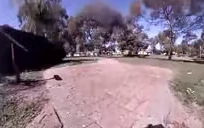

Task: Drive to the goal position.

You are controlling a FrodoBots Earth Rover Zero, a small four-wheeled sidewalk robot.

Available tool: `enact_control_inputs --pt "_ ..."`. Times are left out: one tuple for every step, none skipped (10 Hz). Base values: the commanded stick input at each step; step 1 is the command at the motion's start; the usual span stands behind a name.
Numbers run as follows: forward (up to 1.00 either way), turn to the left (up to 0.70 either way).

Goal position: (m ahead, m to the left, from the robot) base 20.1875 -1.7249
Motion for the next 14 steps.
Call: enact_control_inputs --pt "0.70 0.00" --pt "0.70 0.00" --pt "0.70 0.00" --pt "0.70 0.00" --pt "0.70 0.00" --pt "0.70 0.00" --pt "0.70 0.00" --pt "0.70 0.00" --pt "0.70 0.00" --pt "0.70 0.00" --pt "0.70 0.00" --pt "0.70 0.00" --pt "0.70 0.00" --pt "0.70 0.00"
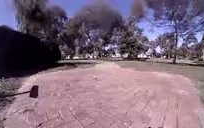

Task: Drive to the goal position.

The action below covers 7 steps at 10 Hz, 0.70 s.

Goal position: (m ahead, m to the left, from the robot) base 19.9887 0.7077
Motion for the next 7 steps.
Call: enact_control_inputs --pt "0.70 0.00" --pt "0.70 0.00" --pt "0.70 0.00" --pt "0.70 0.00" --pt "0.70 0.00" --pt "0.70 0.00" --pt "0.70 0.00"
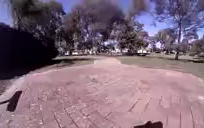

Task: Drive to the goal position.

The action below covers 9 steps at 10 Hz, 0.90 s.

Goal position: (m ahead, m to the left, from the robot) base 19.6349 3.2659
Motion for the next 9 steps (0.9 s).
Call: enact_control_inputs --pt "0.70 0.00" --pt "0.70 0.00" --pt "0.70 0.00" --pt "0.70 0.00" --pt "0.70 0.00" --pt "0.70 0.00" --pt "0.70 0.00" --pt "0.70 0.00" --pt "0.70 -0.06"
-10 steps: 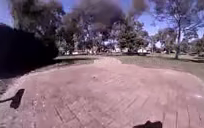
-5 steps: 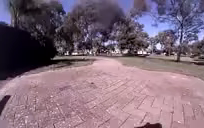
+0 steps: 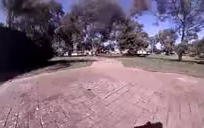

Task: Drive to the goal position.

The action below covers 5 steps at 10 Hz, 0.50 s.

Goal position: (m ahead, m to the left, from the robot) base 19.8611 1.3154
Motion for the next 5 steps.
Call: enact_control_inputs --pt "0.70 -0.11" --pt "0.70 -0.17" --pt "0.70 0.00" --pt "0.70 0.00" --pt "0.70 0.00"
